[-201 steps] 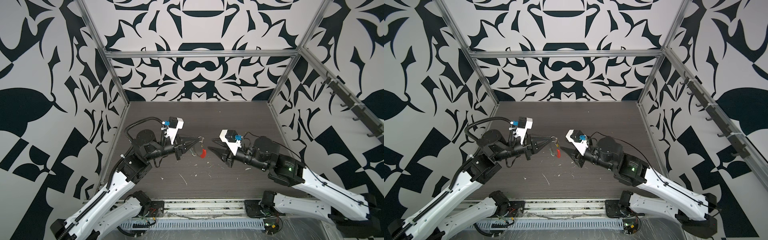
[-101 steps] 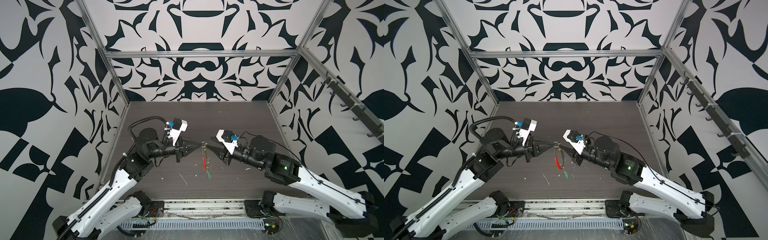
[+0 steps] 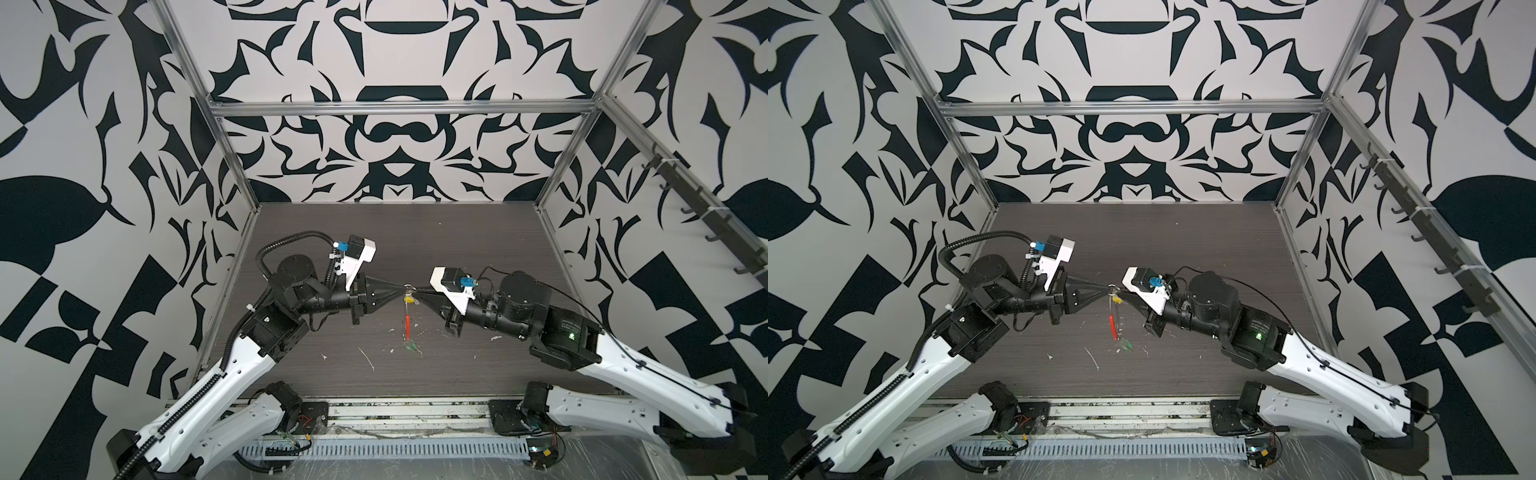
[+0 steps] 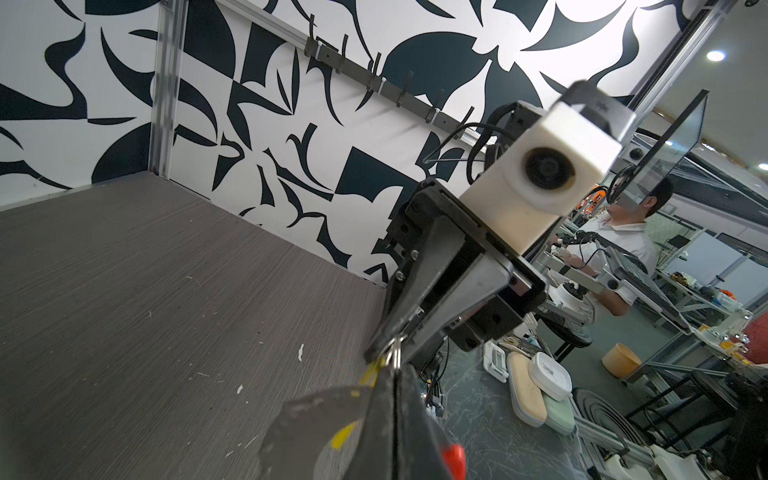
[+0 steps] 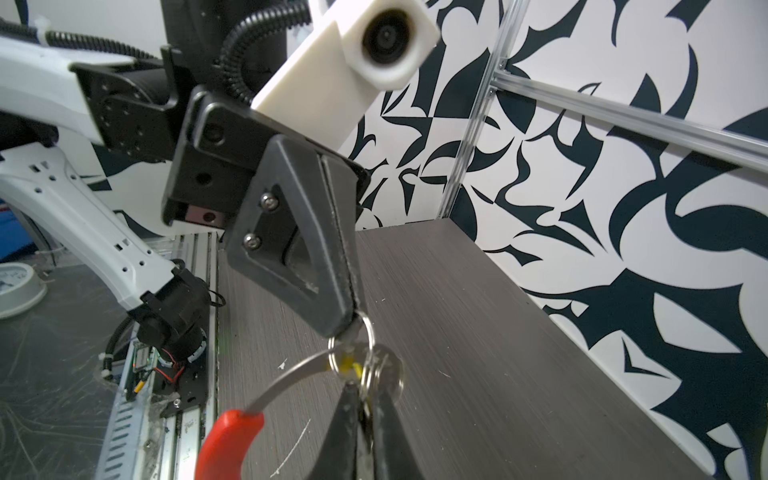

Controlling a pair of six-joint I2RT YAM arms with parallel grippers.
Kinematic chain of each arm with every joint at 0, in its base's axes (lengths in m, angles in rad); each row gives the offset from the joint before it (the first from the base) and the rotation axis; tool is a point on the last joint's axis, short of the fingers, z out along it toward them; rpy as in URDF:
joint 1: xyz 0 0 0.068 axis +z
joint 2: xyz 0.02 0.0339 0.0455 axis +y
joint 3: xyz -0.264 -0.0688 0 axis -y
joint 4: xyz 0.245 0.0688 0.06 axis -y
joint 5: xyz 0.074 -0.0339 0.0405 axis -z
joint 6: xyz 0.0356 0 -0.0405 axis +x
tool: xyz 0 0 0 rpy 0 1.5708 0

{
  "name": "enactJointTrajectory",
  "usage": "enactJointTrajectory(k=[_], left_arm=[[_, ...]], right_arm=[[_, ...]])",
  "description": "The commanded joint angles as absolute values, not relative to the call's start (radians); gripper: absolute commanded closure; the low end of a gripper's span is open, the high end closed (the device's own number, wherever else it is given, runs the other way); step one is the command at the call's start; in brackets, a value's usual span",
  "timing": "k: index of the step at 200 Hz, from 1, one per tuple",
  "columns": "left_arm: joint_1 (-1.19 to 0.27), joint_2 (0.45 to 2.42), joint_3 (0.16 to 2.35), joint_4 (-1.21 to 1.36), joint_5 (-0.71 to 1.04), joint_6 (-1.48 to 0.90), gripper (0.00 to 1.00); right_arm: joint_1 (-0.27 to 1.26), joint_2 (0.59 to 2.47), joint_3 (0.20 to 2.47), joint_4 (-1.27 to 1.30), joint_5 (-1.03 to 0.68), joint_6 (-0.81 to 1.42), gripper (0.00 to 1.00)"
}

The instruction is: Remove the keys from the keyring

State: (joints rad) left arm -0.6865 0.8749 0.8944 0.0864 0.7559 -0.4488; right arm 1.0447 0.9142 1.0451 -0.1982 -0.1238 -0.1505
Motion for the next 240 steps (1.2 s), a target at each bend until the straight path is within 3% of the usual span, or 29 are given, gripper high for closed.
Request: enactJointTrajectory(k=[1,19,193,240], left_arm=[[-0.686,0.872,0.928,0.128,0.777,-0.459,1.00],[-0.685,0.873,0.929,0.130,0.772,-0.462,1.00],[-0.678,0.854,0.956,0.023,0.669,-0.432,1.00],[-0.675,0.839,0.942,-0.025,0.594,-0.403,1.00]], right_arm=[[1.048,0.890,1.083,-0.178,-0.133,-0.151,0.95],[1.048,0.887,1.083,-0.182,-0.131,-0.152,1.00],[1.048,0.848,1.067,-0.180,-0.113,-0.144,1.00],[1.033,0.886,1.029,-0.237,0.086,-0.043,1.00]])
